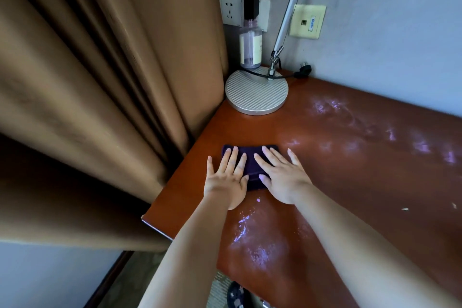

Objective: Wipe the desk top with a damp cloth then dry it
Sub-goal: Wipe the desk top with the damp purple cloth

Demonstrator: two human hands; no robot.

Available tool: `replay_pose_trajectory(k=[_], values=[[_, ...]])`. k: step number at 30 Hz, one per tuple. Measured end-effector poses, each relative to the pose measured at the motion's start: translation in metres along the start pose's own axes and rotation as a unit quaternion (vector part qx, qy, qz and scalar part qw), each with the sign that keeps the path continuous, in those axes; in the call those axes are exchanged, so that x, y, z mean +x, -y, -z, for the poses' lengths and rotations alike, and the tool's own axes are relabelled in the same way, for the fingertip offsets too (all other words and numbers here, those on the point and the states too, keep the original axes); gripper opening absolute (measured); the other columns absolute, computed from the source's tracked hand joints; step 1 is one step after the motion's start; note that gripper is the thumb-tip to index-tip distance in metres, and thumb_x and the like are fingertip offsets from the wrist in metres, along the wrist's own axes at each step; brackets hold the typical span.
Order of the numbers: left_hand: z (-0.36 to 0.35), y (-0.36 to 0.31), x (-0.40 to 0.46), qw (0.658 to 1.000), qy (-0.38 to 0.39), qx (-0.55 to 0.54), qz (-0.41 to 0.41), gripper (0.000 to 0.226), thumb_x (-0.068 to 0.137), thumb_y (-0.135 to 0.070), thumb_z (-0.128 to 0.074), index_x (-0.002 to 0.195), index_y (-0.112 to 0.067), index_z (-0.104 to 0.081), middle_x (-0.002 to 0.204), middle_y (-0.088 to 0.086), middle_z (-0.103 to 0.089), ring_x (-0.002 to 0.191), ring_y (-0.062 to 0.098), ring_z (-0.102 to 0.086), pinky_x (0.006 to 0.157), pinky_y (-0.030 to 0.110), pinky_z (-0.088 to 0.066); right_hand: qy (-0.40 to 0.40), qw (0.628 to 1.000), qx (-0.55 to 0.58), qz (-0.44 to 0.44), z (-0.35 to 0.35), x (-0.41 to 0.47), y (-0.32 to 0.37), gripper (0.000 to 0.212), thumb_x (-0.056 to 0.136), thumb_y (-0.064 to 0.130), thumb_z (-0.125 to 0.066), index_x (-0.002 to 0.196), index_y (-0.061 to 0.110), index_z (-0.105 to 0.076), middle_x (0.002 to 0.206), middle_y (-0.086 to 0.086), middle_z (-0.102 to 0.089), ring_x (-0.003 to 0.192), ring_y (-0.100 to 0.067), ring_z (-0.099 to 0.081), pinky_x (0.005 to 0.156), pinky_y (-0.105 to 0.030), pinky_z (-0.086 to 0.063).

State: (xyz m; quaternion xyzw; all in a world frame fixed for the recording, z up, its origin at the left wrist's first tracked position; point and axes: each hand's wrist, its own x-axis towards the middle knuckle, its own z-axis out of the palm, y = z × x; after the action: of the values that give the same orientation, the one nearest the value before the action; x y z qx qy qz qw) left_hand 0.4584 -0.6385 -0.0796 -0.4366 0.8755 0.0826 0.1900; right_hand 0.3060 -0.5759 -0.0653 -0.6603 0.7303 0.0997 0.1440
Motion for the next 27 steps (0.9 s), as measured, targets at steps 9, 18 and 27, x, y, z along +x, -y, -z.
replay_pose_trajectory(k=[9, 18, 27], values=[[0.029, 0.026, 0.066, 0.999, -0.006, 0.026, -0.025, 0.057, 0.103, -0.042, -0.007, 0.15, -0.026, 0.02, 0.157, -0.001, 0.028, 0.145, 0.016, 0.025, 0.116, 0.056, 0.009, -0.001, 0.999, 0.0, -0.036, 0.019, 0.06, -0.008, 0.055, 0.104, 0.042, -0.015, 0.153, 0.028, 0.007, 0.16, 0.002, 0.015, 0.147, -0.012, 0.011, 0.118, -0.044, 0.01], [0.027, 0.021, 0.051, 1.0, 0.0, 0.02, -0.01, 0.056, 0.104, -0.042, -0.008, 0.151, -0.026, 0.019, 0.158, -0.002, 0.026, 0.145, 0.015, 0.023, 0.116, 0.056, 0.009, 0.011, 0.999, 0.019, -0.049, 0.017, 0.047, 0.002, 0.056, 0.104, 0.039, -0.017, 0.153, 0.025, 0.008, 0.16, 0.001, 0.015, 0.147, -0.014, 0.011, 0.118, -0.043, 0.011], [-0.002, -0.001, -0.022, 0.999, 0.033, -0.016, 0.014, 0.057, 0.103, -0.042, -0.008, 0.151, -0.025, 0.018, 0.157, -0.002, 0.029, 0.144, 0.015, 0.026, 0.117, 0.055, 0.008, 0.02, 1.0, 0.015, 0.001, -0.004, -0.02, 0.018, 0.057, 0.104, 0.034, -0.019, 0.153, 0.022, 0.007, 0.16, -0.002, 0.017, 0.148, -0.015, 0.011, 0.12, -0.036, 0.007]])
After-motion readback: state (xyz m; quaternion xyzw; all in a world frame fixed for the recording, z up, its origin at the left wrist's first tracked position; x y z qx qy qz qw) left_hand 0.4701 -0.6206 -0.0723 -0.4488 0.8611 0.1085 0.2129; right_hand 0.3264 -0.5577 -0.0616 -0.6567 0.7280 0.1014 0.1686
